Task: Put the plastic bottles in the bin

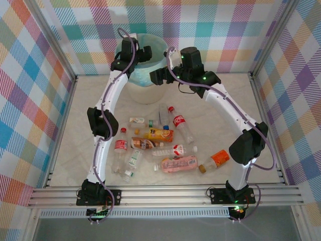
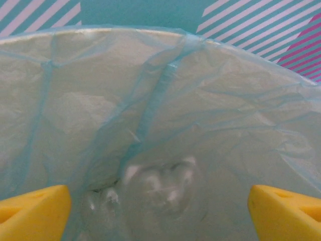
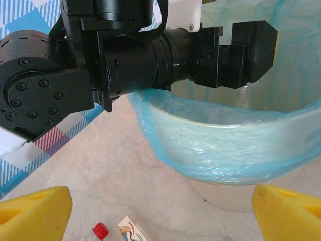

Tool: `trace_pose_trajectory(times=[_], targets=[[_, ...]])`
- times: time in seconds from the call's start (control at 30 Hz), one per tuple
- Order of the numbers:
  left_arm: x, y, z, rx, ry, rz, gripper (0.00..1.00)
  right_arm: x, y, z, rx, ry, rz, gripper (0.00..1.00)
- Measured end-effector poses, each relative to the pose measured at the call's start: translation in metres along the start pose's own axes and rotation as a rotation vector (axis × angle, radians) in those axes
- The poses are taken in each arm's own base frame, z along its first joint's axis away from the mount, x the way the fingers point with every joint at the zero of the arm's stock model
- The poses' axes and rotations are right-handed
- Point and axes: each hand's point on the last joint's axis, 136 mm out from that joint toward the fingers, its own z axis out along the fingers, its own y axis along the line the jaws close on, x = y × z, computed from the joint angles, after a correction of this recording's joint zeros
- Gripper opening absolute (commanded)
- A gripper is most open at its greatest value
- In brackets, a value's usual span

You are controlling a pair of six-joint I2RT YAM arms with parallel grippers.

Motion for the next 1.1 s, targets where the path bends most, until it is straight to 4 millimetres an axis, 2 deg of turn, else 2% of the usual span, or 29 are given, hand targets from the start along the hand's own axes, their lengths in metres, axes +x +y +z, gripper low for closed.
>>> trace_pose_trajectory(times=[0.13, 0.2, 0.3, 0.43, 0.57, 0.67, 0.73, 0.83, 0.93, 1.03, 1.1], targets=[[-0.004, -0.005, -0.004, 0.027, -0.002, -0.017, 0.90, -0.008, 0.004, -0.003, -0.012, -0.012, -0.002, 0.91], [-0.012, -0.008, -0.011, 0.038, -0.014, -0.024, 0.90, -0.012, 0.006, -0.005, -0.018, -0.019, -0.003, 0.91], [-0.036, -0.014, -0.030, 0.061, -0.052, -0.032, 0.90, -0.015, 0.008, -0.007, -0.021, -0.022, 0.004, 0.91], [-0.082, -0.026, -0.075, 0.102, -0.136, -0.052, 0.90, -0.010, 0.005, -0.009, -0.006, 0.003, 0.031, 0.91], [-0.129, -0.039, -0.130, 0.165, -0.225, -0.070, 0.89, 0.002, -0.003, -0.014, 0.053, 0.050, 0.081, 0.92], [-0.151, -0.049, -0.165, 0.216, -0.260, -0.072, 0.88, 0.006, -0.008, -0.027, 0.107, 0.072, 0.126, 0.92], [-0.157, -0.057, -0.183, 0.251, -0.263, -0.061, 0.87, 0.005, -0.008, -0.039, 0.134, 0.074, 0.153, 0.92], [-0.153, -0.070, -0.202, 0.285, -0.231, -0.025, 0.87, 0.010, -0.005, -0.065, 0.162, 0.068, 0.197, 0.91], [-0.133, -0.094, -0.218, 0.328, -0.162, 0.044, 0.87, 0.029, -0.003, -0.096, 0.198, 0.076, 0.251, 0.87], [-0.098, -0.132, -0.238, 0.394, -0.066, 0.138, 0.86, 0.055, -0.003, -0.126, 0.251, 0.086, 0.313, 0.85], [-0.067, -0.158, -0.255, 0.447, 0.004, 0.215, 0.87, 0.075, -0.006, -0.146, 0.296, 0.102, 0.362, 0.84]])
